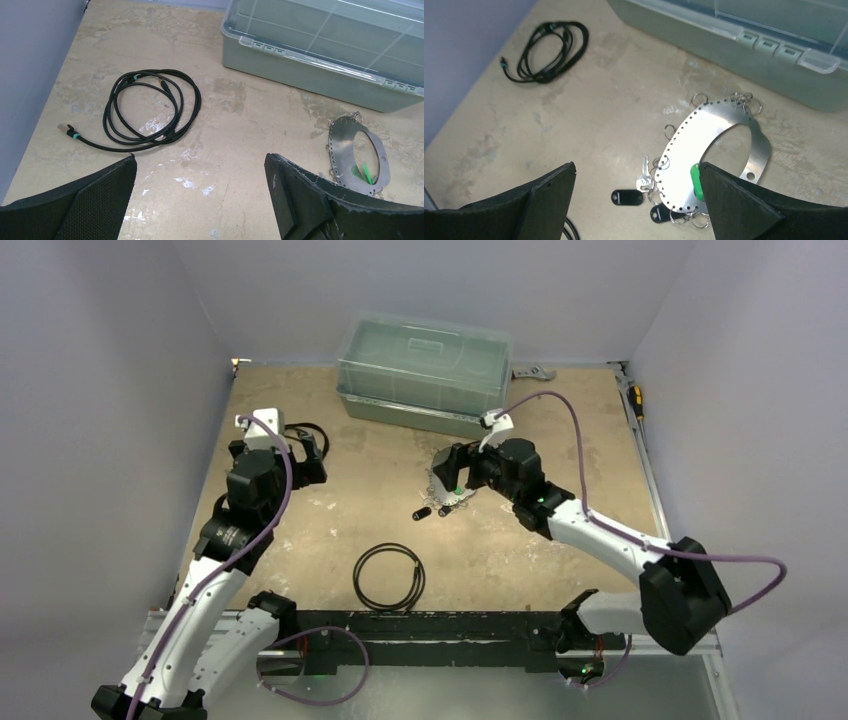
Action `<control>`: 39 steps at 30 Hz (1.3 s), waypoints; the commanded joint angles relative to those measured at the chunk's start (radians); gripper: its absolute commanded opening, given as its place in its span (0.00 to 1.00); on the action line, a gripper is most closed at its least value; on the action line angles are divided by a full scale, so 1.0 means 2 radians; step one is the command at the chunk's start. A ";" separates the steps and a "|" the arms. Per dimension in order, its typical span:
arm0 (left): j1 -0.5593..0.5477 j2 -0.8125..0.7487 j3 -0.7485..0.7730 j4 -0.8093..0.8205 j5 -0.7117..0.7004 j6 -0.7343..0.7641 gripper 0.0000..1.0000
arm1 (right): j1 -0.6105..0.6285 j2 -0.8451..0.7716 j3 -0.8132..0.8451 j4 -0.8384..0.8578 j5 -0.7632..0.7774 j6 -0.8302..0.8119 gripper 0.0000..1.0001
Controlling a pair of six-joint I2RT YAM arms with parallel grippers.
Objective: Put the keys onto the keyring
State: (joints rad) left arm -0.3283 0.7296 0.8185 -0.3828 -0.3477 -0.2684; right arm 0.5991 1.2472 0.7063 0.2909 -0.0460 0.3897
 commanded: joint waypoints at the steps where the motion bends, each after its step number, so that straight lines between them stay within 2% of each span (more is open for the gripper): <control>1: 0.002 -0.011 0.010 0.010 0.000 0.009 0.99 | 0.012 0.048 0.052 -0.059 0.001 -0.056 0.94; 8: 0.002 -0.009 0.010 0.009 0.004 0.007 0.99 | 0.028 0.146 0.129 -0.110 0.003 -0.083 0.77; 14: 0.002 -0.013 0.011 0.006 0.003 0.008 0.99 | 0.052 0.220 0.204 -0.156 0.052 -0.102 0.59; 20: 0.002 -0.020 0.010 0.006 -0.003 0.008 0.99 | 0.061 0.278 0.258 -0.191 0.090 -0.131 0.47; 25: 0.002 -0.020 0.011 0.006 -0.002 0.008 0.99 | 0.066 0.312 0.284 -0.210 0.112 -0.141 0.41; 39: 0.002 -0.027 0.011 0.006 -0.001 0.008 0.99 | 0.074 0.369 0.337 -0.225 0.142 -0.136 0.34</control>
State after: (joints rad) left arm -0.3283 0.6868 0.8185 -0.3847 -0.3477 -0.2684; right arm 0.7403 1.9812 1.3182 -0.1543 0.1970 0.1223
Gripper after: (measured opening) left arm 0.990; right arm 0.352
